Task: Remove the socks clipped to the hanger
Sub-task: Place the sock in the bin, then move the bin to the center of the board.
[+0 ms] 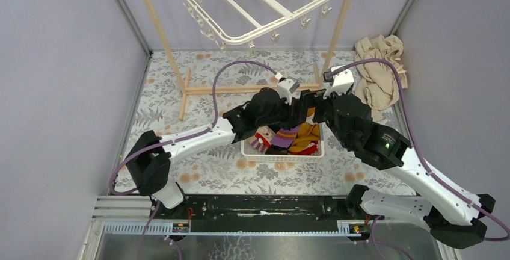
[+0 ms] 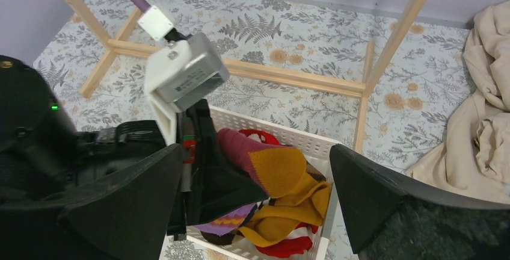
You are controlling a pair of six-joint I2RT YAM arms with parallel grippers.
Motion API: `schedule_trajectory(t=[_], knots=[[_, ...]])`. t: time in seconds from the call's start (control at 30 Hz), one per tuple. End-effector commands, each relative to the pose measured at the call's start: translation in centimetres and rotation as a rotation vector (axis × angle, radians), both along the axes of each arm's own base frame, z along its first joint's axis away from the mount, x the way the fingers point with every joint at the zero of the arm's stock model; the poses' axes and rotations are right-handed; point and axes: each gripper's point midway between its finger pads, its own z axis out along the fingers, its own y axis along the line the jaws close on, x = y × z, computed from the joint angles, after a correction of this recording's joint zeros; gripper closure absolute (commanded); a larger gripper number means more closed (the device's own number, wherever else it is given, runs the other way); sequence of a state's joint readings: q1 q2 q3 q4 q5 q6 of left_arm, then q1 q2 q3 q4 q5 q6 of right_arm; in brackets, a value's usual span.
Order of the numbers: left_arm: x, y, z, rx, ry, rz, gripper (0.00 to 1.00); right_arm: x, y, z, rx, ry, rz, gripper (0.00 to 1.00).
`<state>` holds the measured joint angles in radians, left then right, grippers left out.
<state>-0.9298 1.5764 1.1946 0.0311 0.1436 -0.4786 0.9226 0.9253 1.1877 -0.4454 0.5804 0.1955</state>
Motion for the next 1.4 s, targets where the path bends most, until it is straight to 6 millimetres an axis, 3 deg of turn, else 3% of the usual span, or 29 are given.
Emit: schedule_trajectory(t=[0.0,0.1,0.27,0.53,0.73,0.83,0.93,0.97,1.0,1.17,1.37], knots=[[-0.2,-1.8,0.1,-0.066,0.000,-0.038,0.83,-0.5,-0.4,-0.1,0.024,0.026,0.002,0.00],[-0.5,-1.8,-1.5,-0.053,0.026,-0.040,0.64,-0.7,-0.4,-0.6,0.020,0.042,0.001,0.00],[-0.7,-1.3,-3.1,0.000,0.029,-0.032,0.44,-0.7,-0.2,-1.6,0.006,0.076,0.002,0.00],[-1.1,2.4,-0.8,0.054,-0.036,0.043,0.42,-0.5,-0.2,-2.0,0.015,0.082,-0.012,0.00],[-2.1,7.3,0.7,0.088,-0.063,0.149,0.40,0.1,1.2,-4.0,-0.010,0.147,0.033,0.00],[-2.8,9.9,0.8,0.119,-0.057,0.205,0.38,0.7,2.5,-6.4,-0.028,0.223,0.075,0.00],[-3.5,12.2,0.8,0.134,-0.052,0.256,0.29,1.4,3.6,-9.6,-0.052,0.309,0.098,0.00],[-3.7,12.9,1.1,0.130,-0.053,0.270,0.08,1.6,4.0,-10.7,-0.060,0.338,0.105,0.00],[-3.9,13.7,1.0,0.134,-0.052,0.289,0.02,1.9,4.5,-12.1,-0.067,0.368,0.108,0.00],[-4.9,15.9,0.3,0.132,-0.030,0.337,0.02,3.3,5.6,-18.7,-0.116,0.508,0.087,0.00],[-5.7,17.6,-0.1,0.114,-0.014,0.374,0.02,3.3,7.5,-26.6,-0.157,0.680,0.083,0.02]])
